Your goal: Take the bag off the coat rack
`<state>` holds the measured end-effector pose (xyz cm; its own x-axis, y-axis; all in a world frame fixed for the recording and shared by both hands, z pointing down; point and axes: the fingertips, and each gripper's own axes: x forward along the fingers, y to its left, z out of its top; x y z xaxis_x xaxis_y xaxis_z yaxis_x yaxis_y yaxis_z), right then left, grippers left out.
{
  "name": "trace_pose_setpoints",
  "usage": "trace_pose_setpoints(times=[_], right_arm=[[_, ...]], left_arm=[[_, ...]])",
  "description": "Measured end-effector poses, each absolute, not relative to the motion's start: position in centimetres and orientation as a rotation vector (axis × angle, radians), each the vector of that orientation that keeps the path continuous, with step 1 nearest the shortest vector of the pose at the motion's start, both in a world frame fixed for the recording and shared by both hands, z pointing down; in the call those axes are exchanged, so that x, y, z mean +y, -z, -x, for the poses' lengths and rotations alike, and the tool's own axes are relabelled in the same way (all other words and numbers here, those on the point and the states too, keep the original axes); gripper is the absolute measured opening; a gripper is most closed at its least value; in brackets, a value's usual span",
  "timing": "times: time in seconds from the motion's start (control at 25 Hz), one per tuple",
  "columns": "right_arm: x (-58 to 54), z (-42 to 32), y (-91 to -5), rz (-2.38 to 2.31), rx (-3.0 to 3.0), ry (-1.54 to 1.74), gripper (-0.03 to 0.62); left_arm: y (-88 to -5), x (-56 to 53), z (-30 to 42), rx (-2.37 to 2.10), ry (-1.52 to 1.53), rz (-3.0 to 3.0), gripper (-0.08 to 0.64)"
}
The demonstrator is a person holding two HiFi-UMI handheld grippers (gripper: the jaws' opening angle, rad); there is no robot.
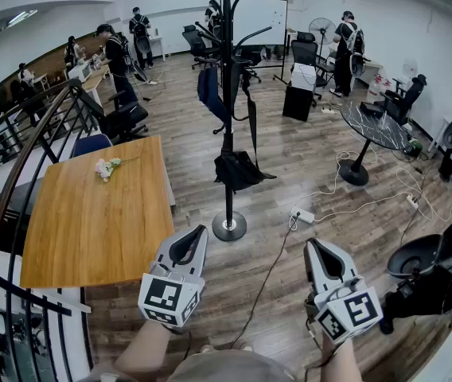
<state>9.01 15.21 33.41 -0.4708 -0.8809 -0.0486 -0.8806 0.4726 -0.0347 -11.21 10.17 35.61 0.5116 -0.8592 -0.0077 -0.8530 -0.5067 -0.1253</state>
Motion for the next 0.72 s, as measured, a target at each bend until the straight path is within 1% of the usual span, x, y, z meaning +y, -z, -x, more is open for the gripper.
trace_pose_setpoints(times=[0.32, 0.56, 0.6, 0.64, 0.68, 0.72], right_arm=[[15.0, -12.3, -33.3, 1.538, 2.605, 0.047, 0.031], [15.0, -14.0, -33.3, 1.52, 2.575, 0.022, 0.032], [15.0, -14.3, -33.3, 1.532, 2.566, 0.01, 0.104], [14.9, -14.6, -33.2, 1.539, 2.567, 0.0, 0.228], [14.8, -14.7, -33.3, 1.536, 2.574, -0.004, 0.233], [14.7, -14.8, -33.3, 1.53, 2.581, -0.003, 0.233]], left_arm=[[-35.4, 10.1, 8.8, 1.534, 0.006, 2.707, 0.02], [-36.0, 10.1, 7.9, 1.598, 0.096, 2.631, 0.023], [-36.0, 10.1, 7.8, 1.611, 0.119, 2.611, 0.084], [-35.9, 10.1, 7.8, 1.622, 0.13, 2.597, 0.183], [-35.7, 10.0, 7.8, 1.631, 0.13, 2.587, 0.206], [-35.4, 9.9, 7.7, 1.637, 0.126, 2.575, 0.204]])
